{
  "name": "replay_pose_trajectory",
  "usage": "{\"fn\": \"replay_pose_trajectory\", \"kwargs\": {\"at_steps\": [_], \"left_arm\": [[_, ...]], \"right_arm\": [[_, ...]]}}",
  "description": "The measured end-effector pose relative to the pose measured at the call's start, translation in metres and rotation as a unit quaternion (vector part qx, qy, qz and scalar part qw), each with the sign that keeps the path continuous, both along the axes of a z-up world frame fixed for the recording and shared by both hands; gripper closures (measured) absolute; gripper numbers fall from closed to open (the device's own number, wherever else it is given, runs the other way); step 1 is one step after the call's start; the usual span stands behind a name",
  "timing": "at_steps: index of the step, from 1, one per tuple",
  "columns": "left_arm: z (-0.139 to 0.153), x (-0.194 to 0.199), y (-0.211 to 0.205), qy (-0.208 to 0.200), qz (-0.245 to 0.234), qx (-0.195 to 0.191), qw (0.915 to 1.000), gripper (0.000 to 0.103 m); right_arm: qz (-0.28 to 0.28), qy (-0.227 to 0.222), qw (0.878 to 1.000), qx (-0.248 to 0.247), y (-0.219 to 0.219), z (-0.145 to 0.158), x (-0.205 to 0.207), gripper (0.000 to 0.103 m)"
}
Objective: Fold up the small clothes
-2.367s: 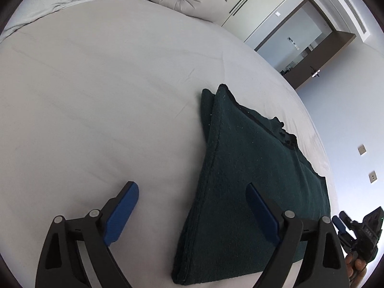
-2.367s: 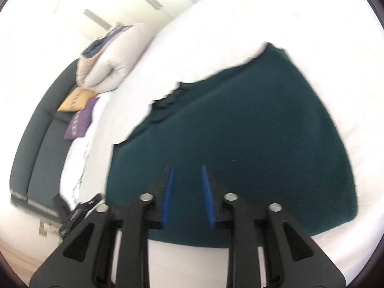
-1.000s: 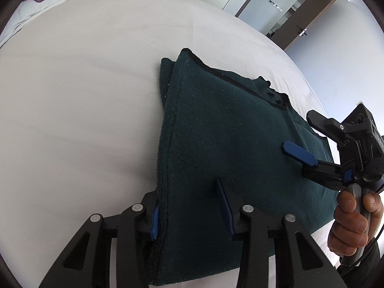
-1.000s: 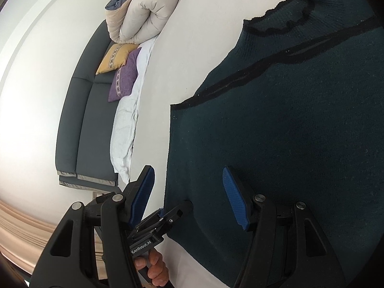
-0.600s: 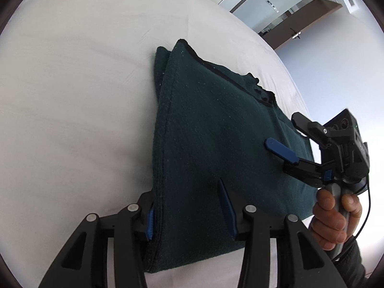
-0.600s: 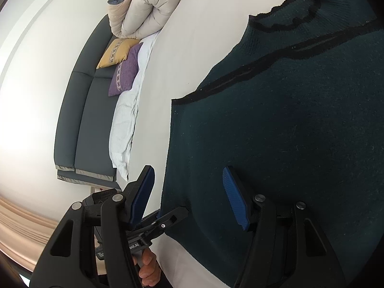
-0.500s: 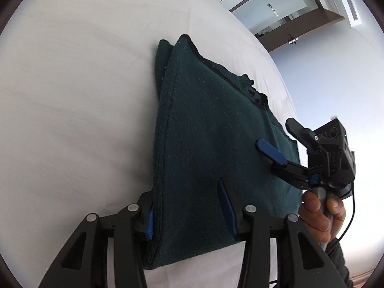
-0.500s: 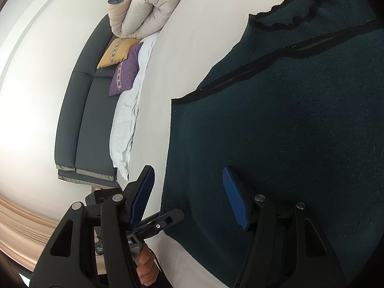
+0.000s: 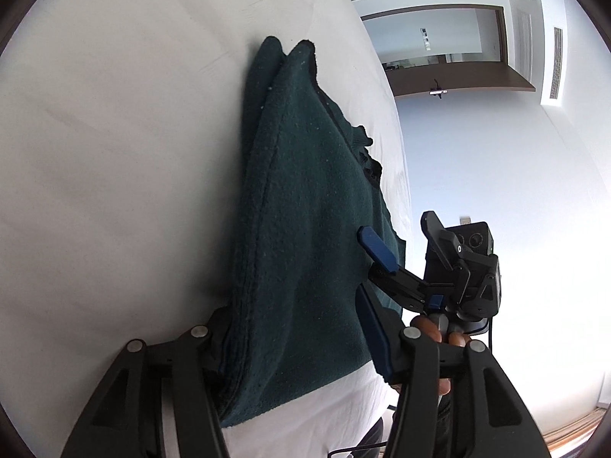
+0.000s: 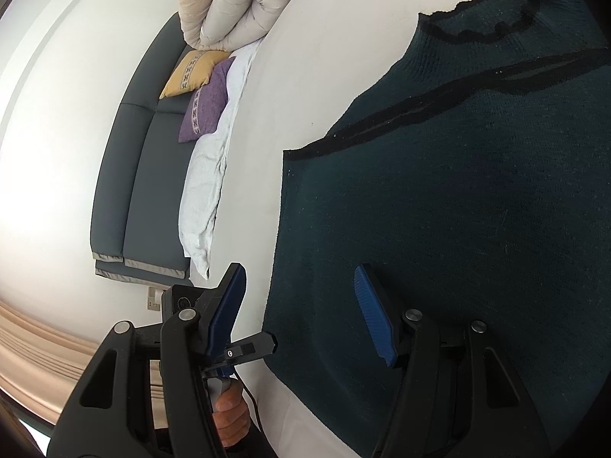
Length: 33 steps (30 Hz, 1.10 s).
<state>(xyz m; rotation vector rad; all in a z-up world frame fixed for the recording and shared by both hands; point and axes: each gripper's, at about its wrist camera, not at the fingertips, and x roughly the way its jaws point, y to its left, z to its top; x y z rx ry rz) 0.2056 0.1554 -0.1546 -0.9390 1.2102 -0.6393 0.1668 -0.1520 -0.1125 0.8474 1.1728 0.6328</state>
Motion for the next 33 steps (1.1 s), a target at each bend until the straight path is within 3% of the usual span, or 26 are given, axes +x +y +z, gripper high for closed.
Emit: {"fn": "replay_pose_trajectory", "kwargs": {"at_steps": [2, 3, 10, 13, 18, 21, 25, 28, 33], "left_arm": [[0.0, -0.001, -0.005, -0.003, -0.005, 0.033, 0.9994, 0.071], [-0.003, -0.002, -0.004, 0.002, -0.002, 0.049, 0.9988, 0.089], [-0.005, -0.007, 0.006, 0.002, 0.02, 0.049, 0.9986, 0.088], [-0.001, -0.01, 0.009, -0.004, 0.025, 0.05, 0.9984, 0.088], [0.018, -0.013, 0.007, -0.03, 0.029, 0.064, 0.9971, 0.089], [0.039, -0.012, -0.007, -0.047, 0.031, 0.082, 0.9951, 0.089], [0.087, -0.016, -0.047, -0.098, 0.004, 0.13, 0.9867, 0.089], [0.119, -0.014, -0.104, -0.138, -0.038, 0.172, 0.9746, 0.089], [0.131, -0.019, -0.212, -0.175, -0.114, 0.203, 0.9566, 0.089]], "right_arm": [[0.003, 0.0, 1.0, 0.0, 0.003, 0.001, 0.002, 0.044], [0.005, 0.0, 1.0, -0.002, 0.004, 0.002, 0.004, 0.044], [0.034, 0.029, 0.999, -0.023, 0.019, -0.017, 0.019, 0.046], [0.029, 0.033, 0.999, -0.011, 0.017, -0.025, 0.02, 0.048], [0.031, 0.007, 0.999, -0.034, 0.027, -0.028, 0.017, 0.049], [0.019, 0.031, 0.999, 0.001, 0.017, -0.026, 0.021, 0.048], [-0.019, 0.016, 0.998, 0.053, -0.031, -0.004, 0.014, 0.046], [-0.039, 0.008, 0.995, 0.091, -0.078, 0.007, 0.003, 0.046], [-0.093, -0.013, 0.985, 0.142, -0.164, 0.015, -0.023, 0.038]]}}
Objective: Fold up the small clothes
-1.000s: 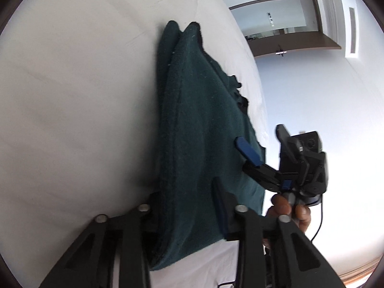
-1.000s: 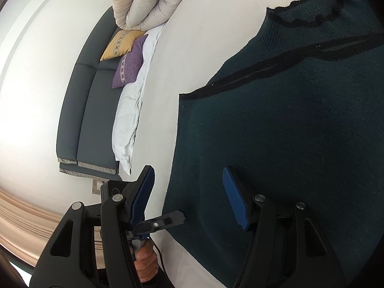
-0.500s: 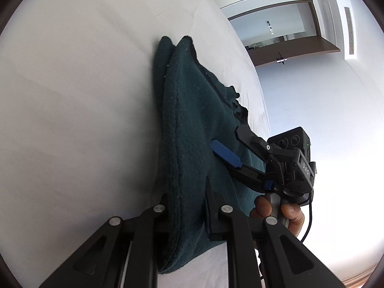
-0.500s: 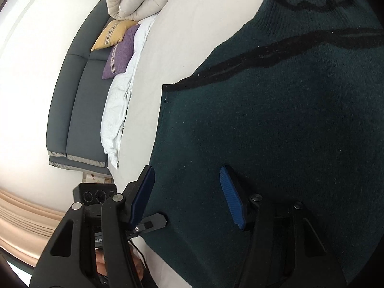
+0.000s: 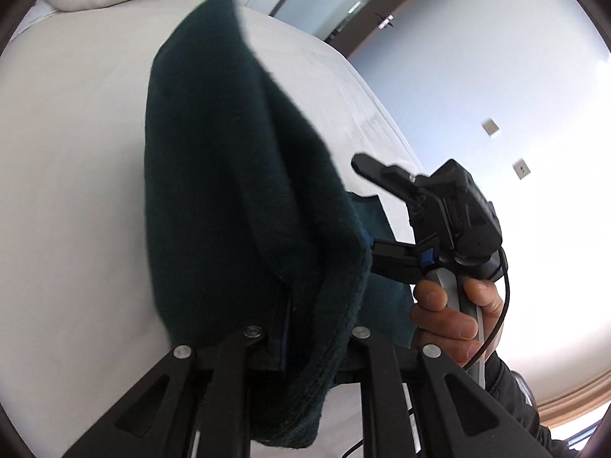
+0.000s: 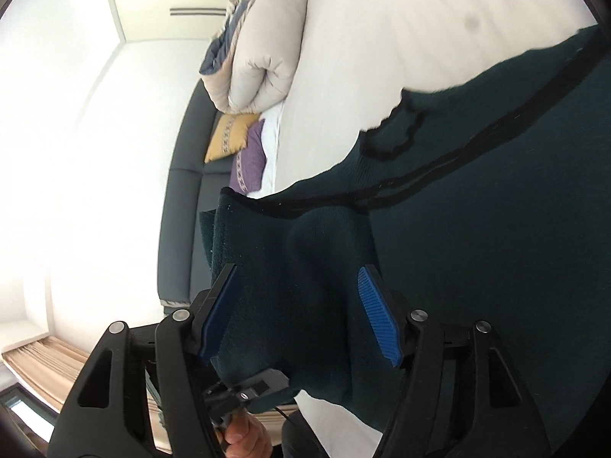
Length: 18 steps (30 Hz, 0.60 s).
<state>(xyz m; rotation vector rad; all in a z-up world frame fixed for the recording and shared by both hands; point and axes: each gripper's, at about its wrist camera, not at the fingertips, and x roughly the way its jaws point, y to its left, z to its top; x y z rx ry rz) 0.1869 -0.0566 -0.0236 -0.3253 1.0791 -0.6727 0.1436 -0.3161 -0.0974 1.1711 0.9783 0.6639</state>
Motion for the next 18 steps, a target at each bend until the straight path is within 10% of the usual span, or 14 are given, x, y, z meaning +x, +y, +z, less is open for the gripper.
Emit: {"fn": "replay_pose_trajectory", "kwargs": {"at_steps": [8, 12, 18], "left_arm": [[-0.065, -0.019, -0.129, 0.026, -0.071, 0.038, 0.9964, 0.069], [-0.046, -0.033, -0.113, 0.016, -0.071, -0.007, 0.9974, 0.033], [-0.01, -0.049, -0.039, -0.041, -0.029, -0.049, 0.9975, 0.032]], "right_arm": [[-0.071, 0.036, 0.997, -0.017, -0.094, -0.022, -0.035, 0.026], [-0.056, 0.032, 0.997, -0.047, -0.094, -0.019, -0.04, 0.027], [-0.033, 0.044, 0.993, -0.104, -0.077, -0.012, -0.035, 0.027]]}}
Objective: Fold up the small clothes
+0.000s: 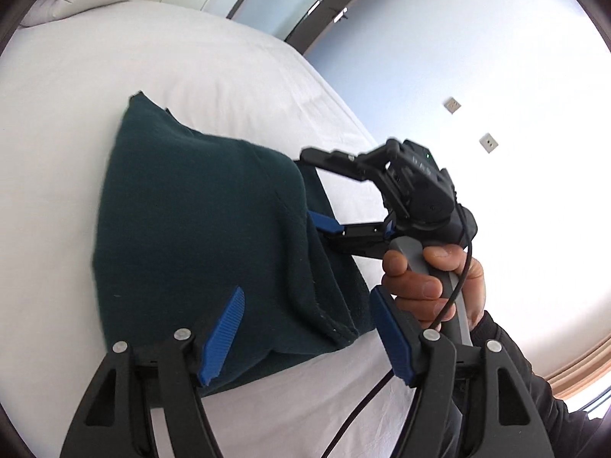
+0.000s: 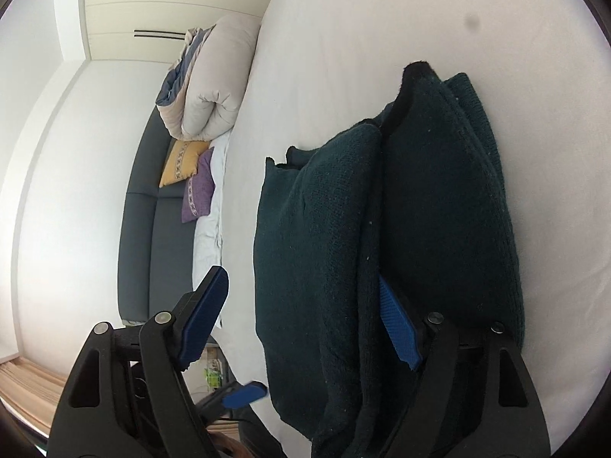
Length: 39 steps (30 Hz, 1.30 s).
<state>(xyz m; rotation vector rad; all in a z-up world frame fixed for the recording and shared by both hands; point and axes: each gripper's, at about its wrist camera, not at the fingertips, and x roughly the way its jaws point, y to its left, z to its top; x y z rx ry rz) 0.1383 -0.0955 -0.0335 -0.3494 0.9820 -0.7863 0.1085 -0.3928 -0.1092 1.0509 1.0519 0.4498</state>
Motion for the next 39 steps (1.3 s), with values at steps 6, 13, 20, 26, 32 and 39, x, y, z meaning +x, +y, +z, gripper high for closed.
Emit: {"fn": "replay_pose_trajectory", "kwargs": {"at_steps": [6, 13, 20, 26, 32, 39], "left_arm": [[-0.015, 0.007, 0.033, 0.025, 0.041, -0.006, 0.9988, 0.032], [-0.019, 0.01, 0.018, 0.021, 0.033, -0.001, 0.9993, 0.032], [-0.02, 0.01, 0.016, 0.006, 0.017, 0.005, 0.9998, 0.032], [-0.03, 0.013, 0.001, 0.008, 0.002, 0.022, 0.9997, 0.032], [-0.041, 0.012, -0.011, -0.004, -0.006, 0.058, 0.9983, 0.032], [-0.052, 0.007, -0.017, -0.007, -0.019, 0.085, 0.9961, 0.033]], "right_arm": [[0.045, 0.035, 0.994, -0.094, 0.039, 0.004, 0.004, 0.06], [0.042, 0.051, 0.983, -0.174, 0.044, 0.023, -0.006, 0.089], [0.034, 0.059, 0.98, -0.188, -0.024, 0.044, -0.015, 0.09], [0.031, 0.057, 0.986, -0.15, -0.051, 0.017, -0.03, 0.09], [-0.01, 0.055, 0.991, -0.122, -0.053, 0.026, -0.058, 0.079], [0.012, 0.041, 0.98, -0.195, -0.047, 0.046, -0.14, 0.052]]}}
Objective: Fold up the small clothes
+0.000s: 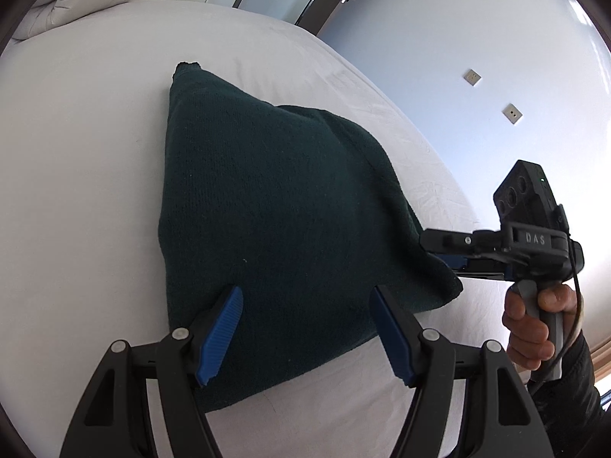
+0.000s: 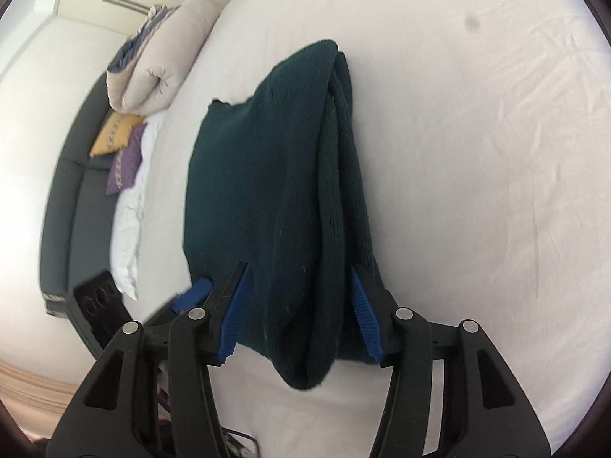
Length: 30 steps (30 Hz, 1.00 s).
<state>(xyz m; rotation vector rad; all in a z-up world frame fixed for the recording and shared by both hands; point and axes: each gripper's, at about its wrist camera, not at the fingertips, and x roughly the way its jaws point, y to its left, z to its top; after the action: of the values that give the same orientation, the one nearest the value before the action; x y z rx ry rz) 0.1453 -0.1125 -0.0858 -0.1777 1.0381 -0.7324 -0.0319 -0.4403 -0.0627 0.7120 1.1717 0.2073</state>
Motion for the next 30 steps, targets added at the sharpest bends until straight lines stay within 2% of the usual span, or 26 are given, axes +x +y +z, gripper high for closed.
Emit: {"fn": "replay_pose_trajectory", "kwargs": {"at_steps": [1, 4, 7, 9, 10, 13, 18, 22, 23, 25, 26, 30], "left_arm": [[-0.001, -0.002, -0.002, -0.003, -0.004, 0.011, 0.9999, 0.034], [-0.006, -0.005, -0.006, -0.009, -0.018, 0.038, 0.9991, 0.034], [-0.009, -0.007, -0.01, -0.014, -0.027, 0.055, 0.998, 0.034], [-0.008, -0.01, -0.011, -0.021, -0.029, 0.064, 0.9973, 0.034], [-0.008, -0.012, -0.011, -0.023, -0.031, 0.067, 0.997, 0.034], [-0.01, -0.015, -0.011, -0.026, -0.031, 0.07, 0.9967, 0.034], [-0.009, -0.018, -0.009, -0.024, -0.03, 0.063, 0.9973, 0.034], [-0.009, -0.023, -0.012, -0.034, -0.037, 0.077, 0.9958, 0.034], [-0.009, -0.024, -0.012, -0.036, -0.039, 0.079, 0.9954, 0.034], [-0.01, -0.025, -0.013, -0.038, -0.042, 0.082, 0.995, 0.034], [-0.01, -0.026, -0.013, -0.038, -0.042, 0.082, 0.995, 0.034], [-0.013, -0.031, -0.016, -0.051, -0.046, 0.095, 0.9931, 0.034]], "right_arm": [[0.007, -0.002, 1.0, -0.028, 0.005, 0.003, -0.006, 0.056], [0.009, -0.012, 0.997, -0.082, 0.016, 0.013, -0.01, 0.058], [-0.005, 0.012, 0.984, -0.177, 0.01, 0.01, -0.009, 0.058], [-0.028, 0.016, 0.99, -0.135, -0.002, 0.01, -0.015, 0.058], [-0.036, 0.008, 0.99, -0.137, -0.003, 0.016, -0.019, 0.058], [-0.035, -0.015, 0.982, -0.187, 0.004, 0.035, -0.029, 0.058], [-0.009, -0.077, 0.987, -0.137, 0.021, 0.066, -0.032, 0.058], [-0.005, -0.049, 0.987, -0.152, 0.031, 0.05, -0.012, 0.058], [-0.006, -0.038, 0.989, -0.143, 0.033, 0.041, -0.006, 0.062], [0.004, -0.023, 0.989, -0.144, 0.038, 0.025, 0.002, 0.084], [0.0, -0.02, 0.989, -0.144, 0.036, 0.018, 0.003, 0.087], [-0.06, -0.014, 0.998, -0.024, 0.003, -0.006, -0.003, 0.092]]}}
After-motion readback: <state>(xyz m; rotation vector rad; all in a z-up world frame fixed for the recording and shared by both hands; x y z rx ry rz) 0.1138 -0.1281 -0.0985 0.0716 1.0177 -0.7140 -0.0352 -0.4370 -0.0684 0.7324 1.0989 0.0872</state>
